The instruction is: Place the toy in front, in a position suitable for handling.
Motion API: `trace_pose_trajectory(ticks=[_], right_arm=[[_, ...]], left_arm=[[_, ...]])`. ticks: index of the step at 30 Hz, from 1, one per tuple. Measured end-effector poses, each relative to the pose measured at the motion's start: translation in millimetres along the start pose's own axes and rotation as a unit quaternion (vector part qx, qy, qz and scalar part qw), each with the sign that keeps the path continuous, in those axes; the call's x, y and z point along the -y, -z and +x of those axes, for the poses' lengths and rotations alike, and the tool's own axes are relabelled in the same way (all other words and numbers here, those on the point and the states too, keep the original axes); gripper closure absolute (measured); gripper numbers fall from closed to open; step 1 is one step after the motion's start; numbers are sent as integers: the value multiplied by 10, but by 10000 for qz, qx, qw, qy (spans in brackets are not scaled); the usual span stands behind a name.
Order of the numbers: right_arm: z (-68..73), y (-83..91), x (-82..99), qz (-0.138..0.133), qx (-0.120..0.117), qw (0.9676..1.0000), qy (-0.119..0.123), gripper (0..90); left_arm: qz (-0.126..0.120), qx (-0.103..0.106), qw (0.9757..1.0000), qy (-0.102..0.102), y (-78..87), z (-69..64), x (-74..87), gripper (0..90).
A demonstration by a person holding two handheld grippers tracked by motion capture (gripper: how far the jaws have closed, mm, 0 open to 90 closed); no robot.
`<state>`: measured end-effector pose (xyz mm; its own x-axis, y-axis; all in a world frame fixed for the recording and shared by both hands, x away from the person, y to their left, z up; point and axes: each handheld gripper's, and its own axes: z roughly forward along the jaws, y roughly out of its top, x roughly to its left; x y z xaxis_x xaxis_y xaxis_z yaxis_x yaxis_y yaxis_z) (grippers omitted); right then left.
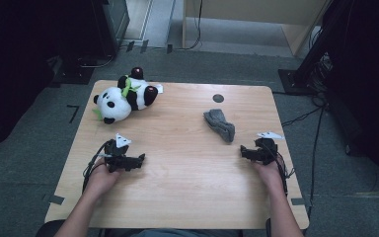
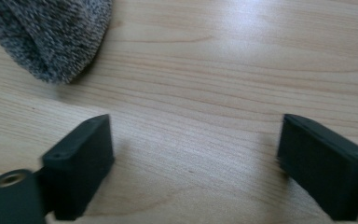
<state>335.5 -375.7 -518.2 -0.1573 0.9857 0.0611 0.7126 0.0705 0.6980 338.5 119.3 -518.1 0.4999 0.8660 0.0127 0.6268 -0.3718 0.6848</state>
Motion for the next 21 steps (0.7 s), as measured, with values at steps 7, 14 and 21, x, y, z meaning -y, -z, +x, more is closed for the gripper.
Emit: trace_pose_trajectory(ticks=[7, 14, 21], right_arm=[[6, 17, -1, 54, -25, 10000, -50, 146], [5, 16, -1, 49, -55, 10000, -14, 150], [38, 7, 12, 72, 45, 9998, 201, 150]], left_arm=[[154, 68, 9998, 138, 34, 44, -24, 35], [263, -42, 9996, 70, 48, 30, -65, 131], [30, 88, 9999, 96, 94, 32, -90, 131]])
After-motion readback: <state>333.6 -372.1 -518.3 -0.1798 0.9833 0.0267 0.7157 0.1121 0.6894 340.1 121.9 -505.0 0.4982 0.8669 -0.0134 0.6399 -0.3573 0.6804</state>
